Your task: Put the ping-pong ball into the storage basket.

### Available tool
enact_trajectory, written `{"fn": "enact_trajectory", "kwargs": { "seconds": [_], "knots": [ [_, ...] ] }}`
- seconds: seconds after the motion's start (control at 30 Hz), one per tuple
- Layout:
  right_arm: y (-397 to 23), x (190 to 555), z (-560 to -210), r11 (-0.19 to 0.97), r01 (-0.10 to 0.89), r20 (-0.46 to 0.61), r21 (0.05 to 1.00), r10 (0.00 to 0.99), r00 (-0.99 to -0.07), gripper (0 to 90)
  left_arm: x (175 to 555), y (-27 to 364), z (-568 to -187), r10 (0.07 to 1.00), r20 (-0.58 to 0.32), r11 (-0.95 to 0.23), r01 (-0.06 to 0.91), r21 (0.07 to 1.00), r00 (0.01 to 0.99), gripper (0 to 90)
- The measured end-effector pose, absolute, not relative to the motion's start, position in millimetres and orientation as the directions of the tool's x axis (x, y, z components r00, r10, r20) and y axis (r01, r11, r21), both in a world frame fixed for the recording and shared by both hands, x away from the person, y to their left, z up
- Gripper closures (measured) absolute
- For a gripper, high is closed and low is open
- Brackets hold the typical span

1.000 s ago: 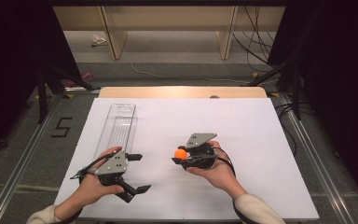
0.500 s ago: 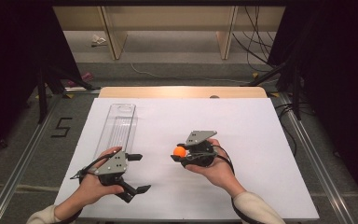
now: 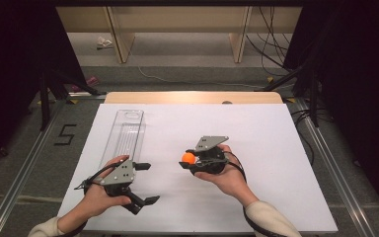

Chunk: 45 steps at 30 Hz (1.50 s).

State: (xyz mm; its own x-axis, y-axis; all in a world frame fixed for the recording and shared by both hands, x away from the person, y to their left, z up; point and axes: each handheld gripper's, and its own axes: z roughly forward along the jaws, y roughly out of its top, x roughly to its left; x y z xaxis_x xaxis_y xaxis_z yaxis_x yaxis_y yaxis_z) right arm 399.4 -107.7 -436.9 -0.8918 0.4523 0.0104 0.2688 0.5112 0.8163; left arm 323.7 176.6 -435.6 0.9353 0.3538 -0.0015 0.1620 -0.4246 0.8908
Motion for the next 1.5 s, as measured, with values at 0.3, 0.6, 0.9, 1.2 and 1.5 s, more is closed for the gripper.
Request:
{"fn": "enact_trajectory", "kwargs": {
  "seconds": [0.3, 0.6, 0.9, 1.2, 1.5],
  "knots": [
    [-105.5, 402.5, -435.8, 0.507, 0.269, 0.012, 0.819, 0.453, -0.892, 51.5, 323.7, 176.6, -435.6, 0.354, -0.001, -0.425, 0.162, 0.891, 0.935, 0.0],
    [-102.9, 404.7, -434.3, 0.502, 0.267, 0.014, 0.822, 0.451, -0.892, 51.5, 323.7, 176.8, -435.5, 0.353, -0.001, -0.425, 0.161, 0.891, 0.936, 0.0],
    [-100.3, 406.6, -433.5, 0.498, 0.264, 0.015, 0.826, 0.449, -0.893, 51.5, 323.7, 176.7, -435.5, 0.352, -0.002, -0.424, 0.162, 0.891, 0.936, 0.0],
    [-97.2, 409.0, -432.0, 0.494, 0.260, 0.014, 0.829, 0.447, -0.895, 51.5, 323.7, 176.8, -435.5, 0.352, -0.003, -0.425, 0.162, 0.891, 0.936, 0.0],
    [-94.5, 412.0, -430.5, 0.486, 0.260, 0.017, 0.834, 0.449, -0.894, 51.5, 323.6, 176.9, -435.4, 0.352, -0.004, -0.424, 0.164, 0.891, 0.936, 0.0]
  ]
}}
